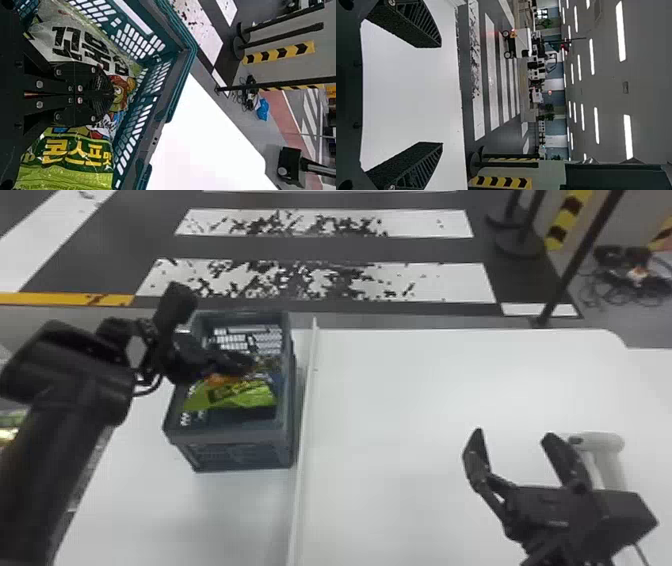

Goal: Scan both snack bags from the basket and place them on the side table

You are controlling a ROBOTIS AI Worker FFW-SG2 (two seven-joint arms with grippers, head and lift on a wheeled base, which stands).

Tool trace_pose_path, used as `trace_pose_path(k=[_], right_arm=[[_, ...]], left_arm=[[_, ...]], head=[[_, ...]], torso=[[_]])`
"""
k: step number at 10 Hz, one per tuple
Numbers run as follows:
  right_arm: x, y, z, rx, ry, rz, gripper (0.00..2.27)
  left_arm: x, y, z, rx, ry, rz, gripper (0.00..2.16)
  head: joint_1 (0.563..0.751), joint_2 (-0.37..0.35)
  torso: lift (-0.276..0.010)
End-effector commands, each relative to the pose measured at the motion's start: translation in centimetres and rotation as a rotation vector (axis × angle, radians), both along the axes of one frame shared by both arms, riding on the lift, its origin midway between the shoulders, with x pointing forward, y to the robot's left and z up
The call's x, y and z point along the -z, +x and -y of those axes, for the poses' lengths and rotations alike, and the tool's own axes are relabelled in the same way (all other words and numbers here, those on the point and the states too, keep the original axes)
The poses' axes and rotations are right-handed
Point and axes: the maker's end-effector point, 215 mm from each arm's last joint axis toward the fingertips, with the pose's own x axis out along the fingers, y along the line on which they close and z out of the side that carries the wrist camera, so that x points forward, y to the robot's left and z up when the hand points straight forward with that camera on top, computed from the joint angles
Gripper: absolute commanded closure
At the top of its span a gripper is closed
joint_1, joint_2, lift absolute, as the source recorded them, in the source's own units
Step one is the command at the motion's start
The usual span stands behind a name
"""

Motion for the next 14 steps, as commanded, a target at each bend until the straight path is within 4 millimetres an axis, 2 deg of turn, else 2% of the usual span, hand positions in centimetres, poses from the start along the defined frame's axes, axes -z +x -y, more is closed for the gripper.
trace_pose_path(k=[1, 4, 5, 10, 14], right_arm=[[0.1, -0.1, 0.0, 0.000, 0.000, -0.002, 0.04], [0.0, 0.0, 0.0, 0.001, 0.001, 0.000, 0.04], [0.0, 0.0, 0.0, 0.001, 0.001, 0.000, 0.04], [0.1, 0.0, -0.1, 0.001, 0.003, -0.002, 0.04], [0.1, -0.1, -0.2, 0.000, 0.004, -0.003, 0.04]], left_arm=[[-1.1, -0.1, -1.0, -0.017, -0.029, 0.007, 2.13], [-3.1, -0.9, -1.6, -0.014, -0.091, 0.027, 2.13], [-3.1, -1.4, -2.3, -0.026, -0.101, 0.027, 2.13], [-5.7, -3.0, -3.8, -0.064, -0.171, 0.094, 2.13], [-7.7, -2.8, -3.0, -0.071, -0.182, 0.154, 2.13]], head=[[0.695, 0.057], [0.695, 0.071], [0.695, 0.076], [0.695, 0.099], [0.695, 0.109]], torso=[[-0.075], [-0.075], [-0.075], [-0.075], [-0.075]])
